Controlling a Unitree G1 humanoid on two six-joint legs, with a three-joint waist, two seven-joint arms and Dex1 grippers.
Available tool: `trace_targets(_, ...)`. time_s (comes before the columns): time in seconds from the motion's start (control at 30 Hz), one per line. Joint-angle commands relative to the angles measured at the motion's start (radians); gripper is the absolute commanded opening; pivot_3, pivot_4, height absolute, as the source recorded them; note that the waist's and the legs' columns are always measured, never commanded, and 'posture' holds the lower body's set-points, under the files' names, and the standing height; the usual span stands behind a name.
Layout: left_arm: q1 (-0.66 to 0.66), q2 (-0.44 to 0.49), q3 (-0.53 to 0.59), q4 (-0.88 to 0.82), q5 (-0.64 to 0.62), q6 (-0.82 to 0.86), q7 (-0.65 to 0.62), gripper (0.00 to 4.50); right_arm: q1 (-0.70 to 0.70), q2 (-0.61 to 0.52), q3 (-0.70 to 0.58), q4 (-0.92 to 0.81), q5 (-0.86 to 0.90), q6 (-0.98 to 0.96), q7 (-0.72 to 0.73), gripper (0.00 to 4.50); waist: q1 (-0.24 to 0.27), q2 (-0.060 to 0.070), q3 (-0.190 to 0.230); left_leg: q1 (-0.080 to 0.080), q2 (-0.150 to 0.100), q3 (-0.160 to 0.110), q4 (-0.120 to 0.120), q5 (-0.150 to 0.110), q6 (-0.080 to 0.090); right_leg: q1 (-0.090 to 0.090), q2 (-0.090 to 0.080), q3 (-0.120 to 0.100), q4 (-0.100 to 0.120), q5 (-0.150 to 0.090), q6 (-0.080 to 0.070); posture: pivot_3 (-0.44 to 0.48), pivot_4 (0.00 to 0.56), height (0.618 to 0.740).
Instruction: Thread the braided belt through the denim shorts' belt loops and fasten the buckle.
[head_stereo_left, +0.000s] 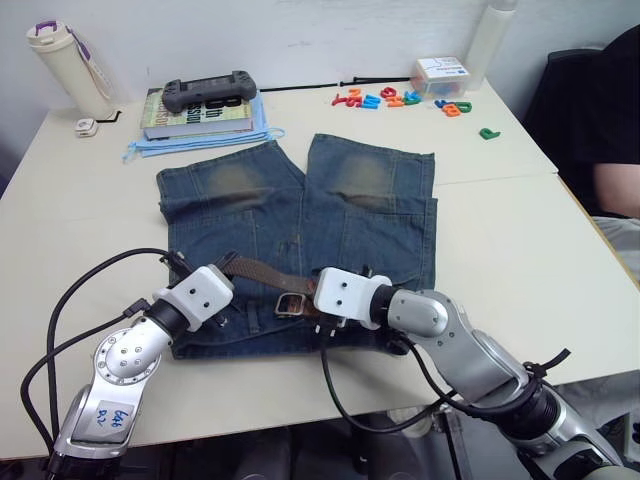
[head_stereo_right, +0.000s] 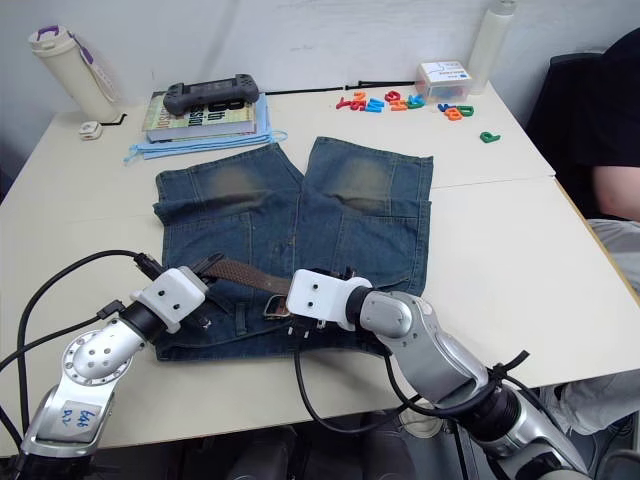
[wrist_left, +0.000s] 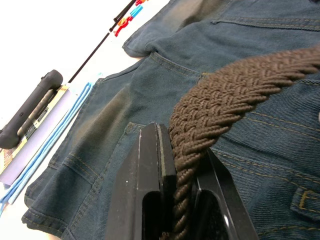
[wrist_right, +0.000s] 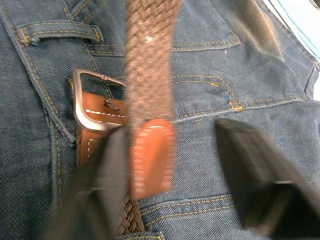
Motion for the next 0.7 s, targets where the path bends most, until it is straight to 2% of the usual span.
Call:
trace_targets(0.03, 0.009, -0.007, 0.031, -0.046, -0.012, -0.023, -0.004, 0.0, 0.0, 0.021, 0.001, -0.013, -0.033, -0.012, -0.013, 0.31, 0.0, 0.0, 0.0, 0.0, 0.0, 0.0, 0.0, 0.0, 0.0, 0.0, 0.0, 0.0, 0.0, 0.0, 0.0, 0.0, 0.15, 0.714)
trace_targets(0.07, 0.01, -0.009, 0.033, -0.046, -0.012, -0.024, -0.005, 0.0, 0.001, 0.024, -0.001, -0.011, -0.038, -0.014, -0.013, 0.08, 0.0, 0.0, 0.0, 0.0, 0.0, 0.0, 0.0, 0.0, 0.0, 0.0, 0.0, 0.0, 0.0, 0.0, 0.0, 0.0, 0.15, 0.714)
trace_targets(0.23, 0.021, -0.021, 0.045, -0.045, -0.014, -0.031, -0.009, 0.0, -0.013, 0.035, -0.014, -0.007, -0.08, -0.042, -0.027, 0.08, 0.0, 0.0, 0.0, 0.0, 0.0, 0.0, 0.001, 0.0, 0.0, 0.0, 0.0, 0.0, 0.001, 0.0, 0.0, 0.0, 0.15, 0.714)
trace_targets(0.37, 0.043, -0.05, 0.065, -0.069, -0.068, -0.02, -0.018, 0.0, -0.03, -0.022, 0.0, 0.007, -0.201, -0.206, -0.073, 0.08, 0.0, 0.0, 0.0, 0.0, 0.0, 0.0, 0.001, 0.0, 0.0, 0.0, 0.0, 0.0, 0.001, 0.0, 0.0, 0.0, 0.15, 0.714)
trace_targets(0.4, 0.045, -0.058, 0.074, -0.081, -0.092, -0.002, -0.024, 0.9, -0.026, -0.041, 0.003, 0.017, -0.242, -0.262, -0.096, 0.0, 0.0, 0.0, 0.0, 0.0, -0.001, 0.0, 0.001, 0.0, 0.0, 0.0, 0.0, 0.0, 0.001, 0.0, 0.0, 0.0, 0.15, 0.714)
trace_targets(0.47, 0.051, -0.066, 0.09, -0.107, -0.163, 0.049, -0.055, 1.46, -0.016, -0.07, 0.002, 0.031, -0.312, -0.361, -0.141, 0.0, 0.0, -0.001, 0.0, 0.0, -0.001, 0.0, 0.002, 0.0, 0.0, 0.0, 0.0, 0.0, 0.001, 0.0, 0.0, 0.0, 0.15, 0.714)
trace_targets(0.57, 0.038, -0.04, 0.123, -0.173, -0.303, 0.214, -0.117, 2.65, -0.001, -0.083, -0.022, 0.068, -0.379, -0.47, -0.21, 0.0, -0.002, -0.001, -0.001, 0.0, 0.0, 0.0, 0.002, 0.0, 0.0, 0.0, 0.0, 0.0, 0.001, 0.0, 0.0, 0.0, 0.15, 0.714)
trace_targets(0.63, 0.017, -0.027, 0.175, -0.232, -0.478, 0.372, -0.141, 3.44, 0.01, -0.073, -0.036, 0.092, -0.403, -0.516, -0.235, 0.0, -0.003, -0.001, -0.001, 0.0, 0.0, 0.001, 0.002, 0.0, 0.0, 0.0, 0.001, 0.001, 0.001, 0.0, 0.0, 0.0, 0.15, 0.714)
trace_targets(0.67, 0.012, -0.017, 0.22, -0.265, -0.628, 0.481, -0.141, 3.84, 0.013, -0.065, -0.041, 0.104, -0.417, -0.535, -0.248, 0.0, -0.003, -0.001, -0.001, 0.0, 0.0, 0.001, 0.002, 0.0, 0.0, 0.0, 0.001, 0.001, 0.002, 0.0, 0.0, 0.0, 0.15, 0.714)
trace_targets(0.7, 0.009, -0.008, 0.253, -0.287, -0.734, 0.56, -0.137, 3.84, 0.016, -0.059, -0.046, 0.113, -0.428, -0.55, -0.256, 0.0, -0.004, -0.001, -0.001, 0.001, 0.0, 0.001, 0.002, 0.0, -0.001, 0.0, 0.001, 0.001, 0.002, 0.0, 0.0, 0.0, 0.15, 0.714)
